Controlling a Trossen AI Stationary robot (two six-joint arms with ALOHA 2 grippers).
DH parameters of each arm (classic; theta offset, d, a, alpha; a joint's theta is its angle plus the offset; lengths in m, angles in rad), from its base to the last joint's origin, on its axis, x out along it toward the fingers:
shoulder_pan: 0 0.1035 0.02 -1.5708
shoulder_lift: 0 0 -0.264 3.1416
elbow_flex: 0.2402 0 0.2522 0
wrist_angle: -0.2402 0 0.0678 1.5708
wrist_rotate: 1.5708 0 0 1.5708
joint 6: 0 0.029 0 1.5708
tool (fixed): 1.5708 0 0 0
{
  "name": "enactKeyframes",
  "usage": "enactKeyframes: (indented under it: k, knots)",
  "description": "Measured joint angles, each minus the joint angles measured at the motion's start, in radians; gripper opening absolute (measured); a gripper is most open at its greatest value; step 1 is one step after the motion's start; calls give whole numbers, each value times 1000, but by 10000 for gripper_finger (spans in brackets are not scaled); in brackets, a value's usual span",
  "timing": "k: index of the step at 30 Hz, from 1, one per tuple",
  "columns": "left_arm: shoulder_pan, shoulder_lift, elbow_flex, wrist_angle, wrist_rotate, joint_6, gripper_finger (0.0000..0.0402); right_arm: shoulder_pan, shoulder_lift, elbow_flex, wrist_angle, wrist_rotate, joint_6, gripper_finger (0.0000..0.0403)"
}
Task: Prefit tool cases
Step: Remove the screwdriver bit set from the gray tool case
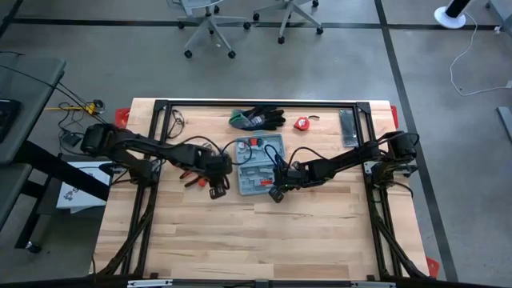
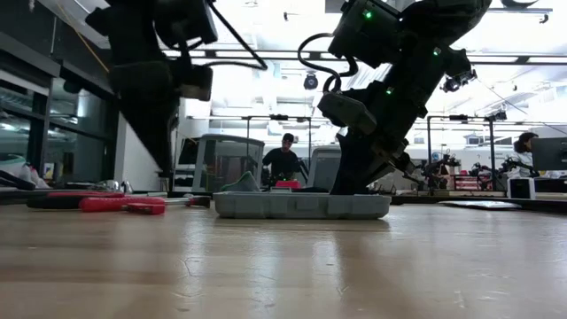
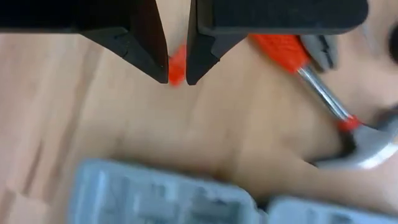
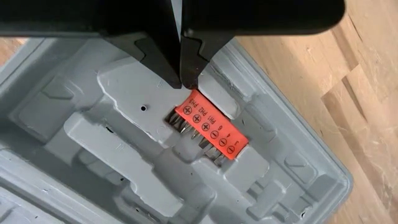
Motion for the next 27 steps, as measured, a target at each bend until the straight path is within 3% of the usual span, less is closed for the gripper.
enactKeyframes:
  k: [4,15,27]
  knots:
    - [0,5,0,115,12,1,45,0,-15,-1,3,0,-1,0]
    - [4,113,1,620,32,-19,44,-20,-103,-5,-24,-4,-39,0]
    - [29,307,42,663,191,-71,44,-20,-124,-3,-18,-38,-30,0]
